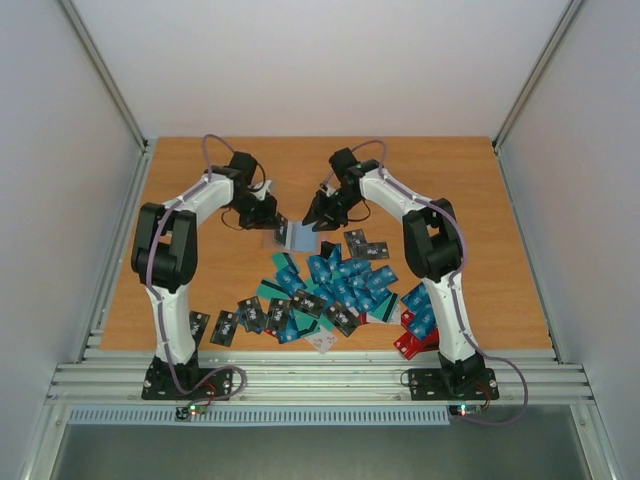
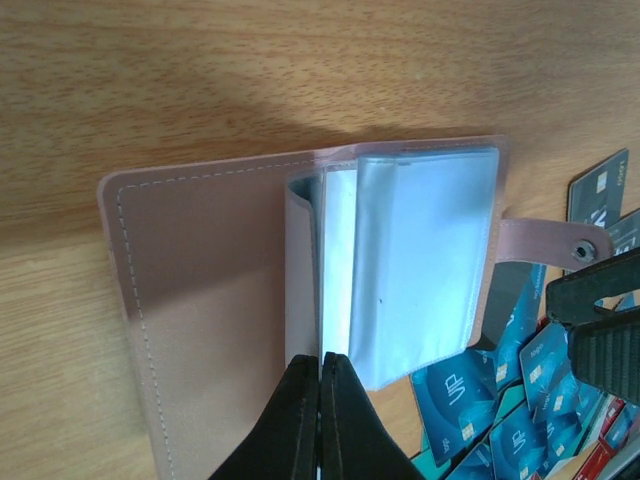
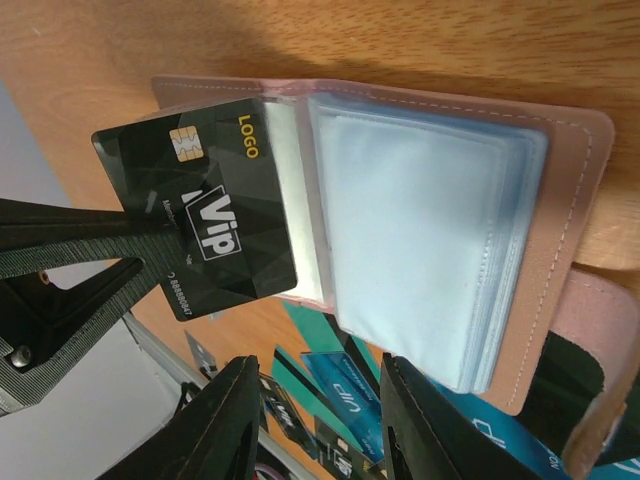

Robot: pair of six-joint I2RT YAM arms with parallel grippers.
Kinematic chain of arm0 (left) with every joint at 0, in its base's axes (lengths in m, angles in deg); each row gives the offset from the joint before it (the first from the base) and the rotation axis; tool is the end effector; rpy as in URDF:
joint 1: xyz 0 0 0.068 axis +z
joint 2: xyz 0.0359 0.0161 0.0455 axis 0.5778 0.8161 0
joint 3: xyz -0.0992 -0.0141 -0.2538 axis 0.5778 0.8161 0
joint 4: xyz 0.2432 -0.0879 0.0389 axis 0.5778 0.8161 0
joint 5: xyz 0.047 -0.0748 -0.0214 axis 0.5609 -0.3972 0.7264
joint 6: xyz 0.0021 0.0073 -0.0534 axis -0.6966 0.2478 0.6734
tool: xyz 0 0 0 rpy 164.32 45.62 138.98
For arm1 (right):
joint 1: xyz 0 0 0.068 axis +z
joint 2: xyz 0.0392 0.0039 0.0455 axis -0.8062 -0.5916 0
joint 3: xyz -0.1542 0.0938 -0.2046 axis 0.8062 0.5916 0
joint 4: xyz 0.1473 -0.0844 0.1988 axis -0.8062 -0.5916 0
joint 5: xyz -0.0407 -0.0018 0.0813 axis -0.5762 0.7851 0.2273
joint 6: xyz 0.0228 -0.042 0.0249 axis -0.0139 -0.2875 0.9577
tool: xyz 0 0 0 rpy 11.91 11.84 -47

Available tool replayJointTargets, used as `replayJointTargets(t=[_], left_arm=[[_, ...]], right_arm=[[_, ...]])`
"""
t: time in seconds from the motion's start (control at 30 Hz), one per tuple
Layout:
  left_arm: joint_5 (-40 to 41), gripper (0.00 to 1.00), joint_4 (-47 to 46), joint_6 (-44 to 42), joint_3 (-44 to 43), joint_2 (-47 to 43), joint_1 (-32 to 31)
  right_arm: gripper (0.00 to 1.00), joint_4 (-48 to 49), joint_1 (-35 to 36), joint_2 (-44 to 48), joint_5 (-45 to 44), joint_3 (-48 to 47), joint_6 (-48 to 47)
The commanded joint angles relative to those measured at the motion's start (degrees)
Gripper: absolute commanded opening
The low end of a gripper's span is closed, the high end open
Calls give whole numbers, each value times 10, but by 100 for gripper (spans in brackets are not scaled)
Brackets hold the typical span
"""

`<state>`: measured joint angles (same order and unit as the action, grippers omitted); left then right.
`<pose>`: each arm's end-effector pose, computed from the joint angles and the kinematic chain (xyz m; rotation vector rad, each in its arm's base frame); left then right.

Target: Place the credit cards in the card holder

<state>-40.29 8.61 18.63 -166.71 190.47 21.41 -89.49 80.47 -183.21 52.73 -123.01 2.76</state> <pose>0.3914 -0.1144 0.1830 0.0764 2.9179 -0.8137 0.4156 0.2362 0.1767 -0.5945 2.8007 1.1845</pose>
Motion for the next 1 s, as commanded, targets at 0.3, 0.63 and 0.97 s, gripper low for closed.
replayJointTargets(t=[0.3, 0.63, 0.97], left_arm=[[-87, 0, -84, 0, 29, 37, 6], [-155, 0, -130, 4, 70, 3, 16], [-205, 0, -178, 61, 68, 10, 17]], right_arm=[[33, -19, 4, -54, -2, -29, -26], [31, -51, -5, -72, -38, -32, -50], [31, -57, -6, -72, -47, -28, -63]])
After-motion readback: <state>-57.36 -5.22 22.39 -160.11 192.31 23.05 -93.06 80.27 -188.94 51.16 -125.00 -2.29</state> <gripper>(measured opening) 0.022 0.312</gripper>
